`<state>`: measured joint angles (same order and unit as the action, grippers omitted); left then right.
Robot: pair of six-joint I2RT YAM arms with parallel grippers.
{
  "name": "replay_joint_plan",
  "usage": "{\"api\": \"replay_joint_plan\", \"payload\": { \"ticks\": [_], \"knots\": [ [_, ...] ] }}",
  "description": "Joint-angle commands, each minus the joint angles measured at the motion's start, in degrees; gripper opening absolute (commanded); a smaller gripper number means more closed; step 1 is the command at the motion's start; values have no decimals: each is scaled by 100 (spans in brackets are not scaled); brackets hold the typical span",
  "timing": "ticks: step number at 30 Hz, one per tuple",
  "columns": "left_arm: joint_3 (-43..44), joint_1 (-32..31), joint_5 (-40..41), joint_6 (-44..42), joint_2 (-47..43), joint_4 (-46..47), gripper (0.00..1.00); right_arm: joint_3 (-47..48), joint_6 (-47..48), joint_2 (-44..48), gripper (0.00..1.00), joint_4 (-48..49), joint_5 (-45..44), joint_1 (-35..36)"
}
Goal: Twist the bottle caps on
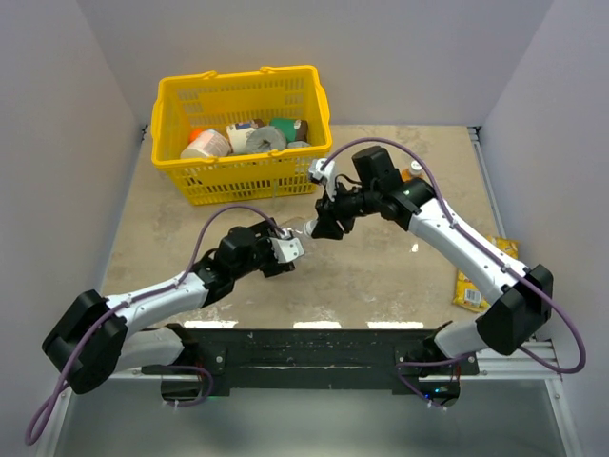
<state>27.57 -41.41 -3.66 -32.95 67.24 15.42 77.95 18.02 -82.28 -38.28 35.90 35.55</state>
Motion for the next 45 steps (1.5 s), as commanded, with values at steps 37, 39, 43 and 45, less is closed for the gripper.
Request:
{"api": "replay_joint_plan", "payload": {
  "ticks": [37,39,43,45],
  "knots": [
    [188,-544,2660,-3604,254,3176,0,-78,-4948,-1545,1,1964,1208,-1252],
    [152,-544,2730,-3561,263,3265,0,-140,-5097,-1580,1,2201,1428,-1287],
    [108,-544,2853,-3411,237,3309,0,-254,-5449,-1703,11,2807,2068,-1314],
    [178,-483,2941,-3254,254,3153,0,-246,-5520,-1721,33,3072,2201,-1323]
  ]
}}
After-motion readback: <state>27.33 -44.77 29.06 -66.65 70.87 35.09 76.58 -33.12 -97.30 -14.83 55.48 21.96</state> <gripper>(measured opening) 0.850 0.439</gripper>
